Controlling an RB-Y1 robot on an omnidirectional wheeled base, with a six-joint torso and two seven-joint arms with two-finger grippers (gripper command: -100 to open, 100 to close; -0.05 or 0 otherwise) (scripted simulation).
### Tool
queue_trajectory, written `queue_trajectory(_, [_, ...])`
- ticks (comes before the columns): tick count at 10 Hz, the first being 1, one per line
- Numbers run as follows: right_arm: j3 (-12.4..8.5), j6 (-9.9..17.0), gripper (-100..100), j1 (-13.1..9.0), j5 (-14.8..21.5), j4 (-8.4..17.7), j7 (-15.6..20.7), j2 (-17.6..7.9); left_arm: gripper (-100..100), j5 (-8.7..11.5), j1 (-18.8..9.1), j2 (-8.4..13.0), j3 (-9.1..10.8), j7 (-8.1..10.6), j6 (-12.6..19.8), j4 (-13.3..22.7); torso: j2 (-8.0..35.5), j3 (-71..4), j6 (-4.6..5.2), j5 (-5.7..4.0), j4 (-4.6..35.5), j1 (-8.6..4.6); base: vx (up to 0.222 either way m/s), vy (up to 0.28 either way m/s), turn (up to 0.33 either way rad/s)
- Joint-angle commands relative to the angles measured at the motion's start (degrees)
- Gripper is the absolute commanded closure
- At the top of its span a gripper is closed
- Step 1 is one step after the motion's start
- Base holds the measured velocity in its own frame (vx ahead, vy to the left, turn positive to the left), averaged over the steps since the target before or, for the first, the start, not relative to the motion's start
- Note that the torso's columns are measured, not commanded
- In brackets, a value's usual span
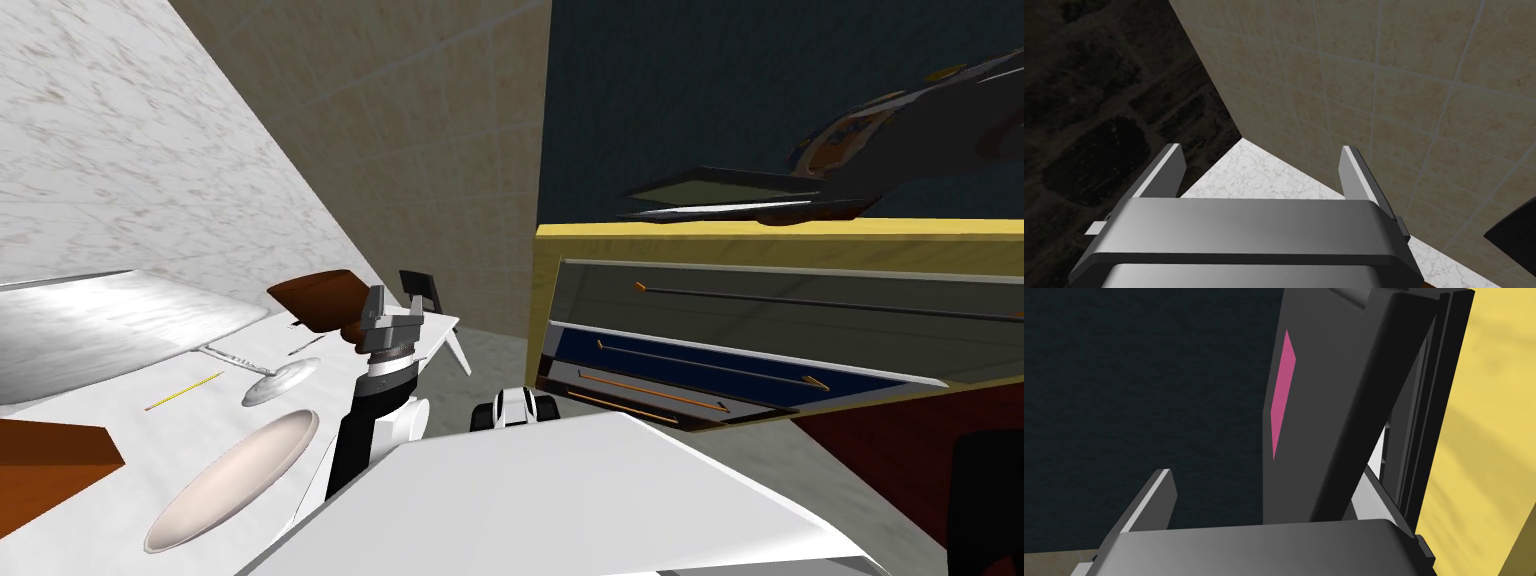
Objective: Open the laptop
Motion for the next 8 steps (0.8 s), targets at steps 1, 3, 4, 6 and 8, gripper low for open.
queue_trajectory(1, [-1.2,-3.0,-100,-0.7,-0.4,1.6,-0.3,1.5,0,0.0,0.0,0.0,0.0,0.0,0.0,0.0,0.0,0.0,0.0,0.05,0.0,0.11,0.006,-0.021,0.069])
queue_trajectory(3, [-2.8,-6.1,-100,-0.8,-1.0,3.0,-1.0,3.4,0,0.0,0.0,0.0,0.0,0.0,0.0,0.0,0.0,0.0,0.03,0.06,0.0,0.15,0.007,-0.02,0.094])
queue_trajectory(4, [-3.3,-7.1,-100,-0.8,-1.2,3.5,-1.2,4.1,0,0.0,0.0,0.0,0.0,0.0,0.0,0.0,0.0,0.0,-0.04,0.07,0.0,0.16,0.008,-0.022,0.086])
queue_trajectory(6, [-3.1,-6.4,0,-0.2,-1.2,3.0,-1.3,3.7,0,0.0,0.0,0.0,0.0,0.0,0.0,0.0,0.0,0.0,0.0,0.0,0.0,0.11,0.002,-0.005,0.004])
queue_trajectory(8, [-3.0,-6.6,0,-0.1,-1.2,2.9,-1.3,3.6,0,0.0,0.0,0.0,0.0,0.0,0.0,0.0,0.0,0.0,0.0,0.03,0.0,0.1,0.0,0.0,0.0])
